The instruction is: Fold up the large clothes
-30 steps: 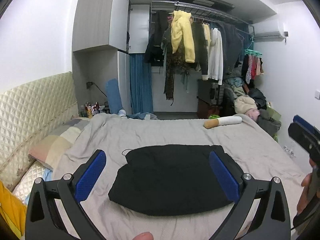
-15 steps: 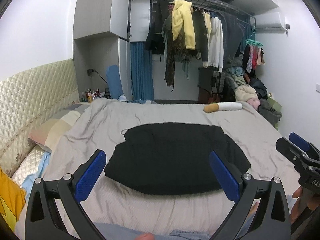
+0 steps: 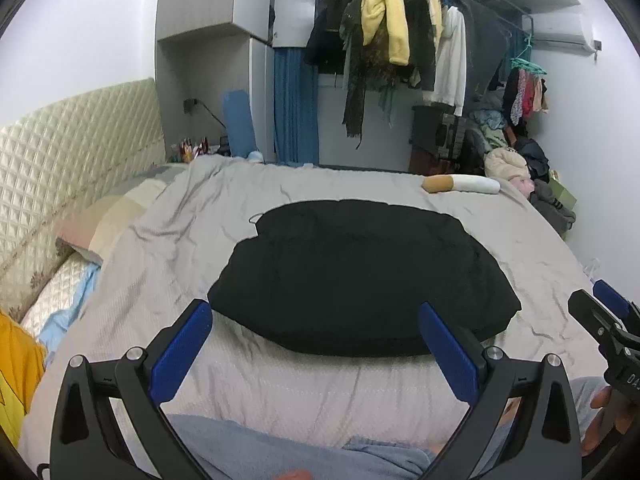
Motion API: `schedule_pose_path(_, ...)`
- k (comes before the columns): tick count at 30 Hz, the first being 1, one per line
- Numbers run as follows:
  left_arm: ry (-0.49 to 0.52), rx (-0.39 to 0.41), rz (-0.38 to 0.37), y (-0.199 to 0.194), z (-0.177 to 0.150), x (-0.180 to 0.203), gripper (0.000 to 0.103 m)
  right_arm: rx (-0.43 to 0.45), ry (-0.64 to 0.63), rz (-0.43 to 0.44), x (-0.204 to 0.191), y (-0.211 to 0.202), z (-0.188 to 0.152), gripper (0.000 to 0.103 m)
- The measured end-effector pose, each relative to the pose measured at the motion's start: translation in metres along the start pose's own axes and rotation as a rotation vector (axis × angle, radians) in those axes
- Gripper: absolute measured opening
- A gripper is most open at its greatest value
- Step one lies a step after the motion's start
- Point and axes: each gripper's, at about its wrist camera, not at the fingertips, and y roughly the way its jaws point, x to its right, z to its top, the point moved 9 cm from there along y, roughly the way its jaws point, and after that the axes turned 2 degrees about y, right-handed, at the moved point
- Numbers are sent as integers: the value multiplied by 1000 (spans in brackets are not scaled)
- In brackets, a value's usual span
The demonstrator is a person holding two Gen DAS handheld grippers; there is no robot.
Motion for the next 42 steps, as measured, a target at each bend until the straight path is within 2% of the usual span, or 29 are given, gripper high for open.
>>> schedule_pose_path(8,10,-17,-20,9,-2,2,103,-13,8,-7,5,5,-2,103)
schedule_pose_path(42,-5,-13,-5,7,-8,1,103,-15,8,-25,8,2,-5,103)
